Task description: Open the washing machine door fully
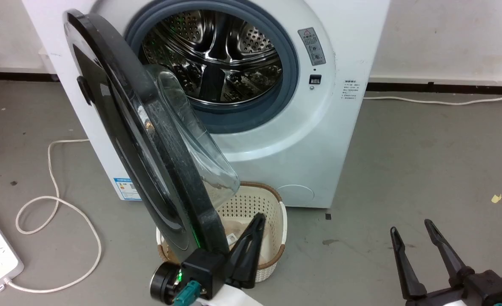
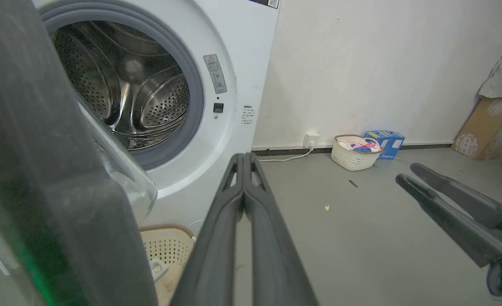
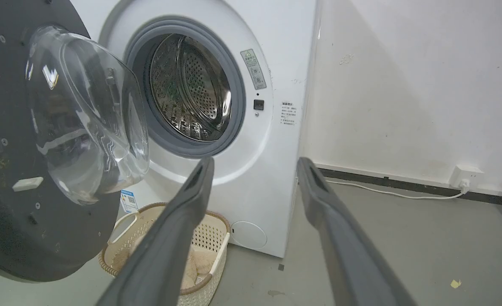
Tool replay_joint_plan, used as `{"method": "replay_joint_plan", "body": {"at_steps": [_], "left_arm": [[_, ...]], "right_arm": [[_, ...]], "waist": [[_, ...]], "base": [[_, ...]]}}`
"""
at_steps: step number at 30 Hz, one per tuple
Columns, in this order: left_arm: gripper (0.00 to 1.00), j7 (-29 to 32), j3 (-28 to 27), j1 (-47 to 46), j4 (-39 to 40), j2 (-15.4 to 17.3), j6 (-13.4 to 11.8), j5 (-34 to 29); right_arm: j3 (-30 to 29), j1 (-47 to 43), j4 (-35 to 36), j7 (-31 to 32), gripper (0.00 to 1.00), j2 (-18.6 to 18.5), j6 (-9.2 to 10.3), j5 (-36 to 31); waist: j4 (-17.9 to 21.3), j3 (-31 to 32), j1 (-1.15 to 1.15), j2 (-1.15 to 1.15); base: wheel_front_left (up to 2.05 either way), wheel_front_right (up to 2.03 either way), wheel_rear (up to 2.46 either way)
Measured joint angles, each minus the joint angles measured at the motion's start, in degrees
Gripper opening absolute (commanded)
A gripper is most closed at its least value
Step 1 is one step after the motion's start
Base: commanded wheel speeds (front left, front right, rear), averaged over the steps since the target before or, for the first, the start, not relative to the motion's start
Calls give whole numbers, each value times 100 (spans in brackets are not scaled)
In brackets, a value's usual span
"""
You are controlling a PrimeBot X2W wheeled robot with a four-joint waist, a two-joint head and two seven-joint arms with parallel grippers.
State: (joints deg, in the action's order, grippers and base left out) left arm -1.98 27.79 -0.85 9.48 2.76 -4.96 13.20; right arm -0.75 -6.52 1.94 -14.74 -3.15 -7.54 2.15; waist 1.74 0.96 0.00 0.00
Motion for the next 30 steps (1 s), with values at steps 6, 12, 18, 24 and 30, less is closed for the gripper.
{"method": "replay_joint_plan", "body": {"at_steps": [6, 12, 18, 24, 30], "left_arm": [[0, -69, -174, -10, -703, 7, -178, 126], [0, -170, -276, -30, -1034, 20, -192, 226], [0, -233, -322, -27, -1148, 13, -178, 400], [0, -260, -445, 52, -1144, 78, -209, 468], [0, -252, -840, 210, -1024, 421, -412, 543]], "right_arm": [[19, 0, -40, 0, 100, 0, 0, 55], [7, -1, -81, 0, 100, 0, 0, 102], [30, -4, -104, 0, 100, 0, 0, 146], [27, -12, -115, 0, 100, 2, 0, 181], [76, -42, -130, 0, 100, 5, 0, 198]], "waist": [[0, -74, 0, 0], [-113, -109, 0, 0], [-376, -97, 0, 0], [-773, -55, 0, 0], [-1276, -41, 0, 0]], "base": [[0, 0, 0], [0, 0, 0], [0, 0, 0], [0, 0, 0], [0, 0, 0]]}}
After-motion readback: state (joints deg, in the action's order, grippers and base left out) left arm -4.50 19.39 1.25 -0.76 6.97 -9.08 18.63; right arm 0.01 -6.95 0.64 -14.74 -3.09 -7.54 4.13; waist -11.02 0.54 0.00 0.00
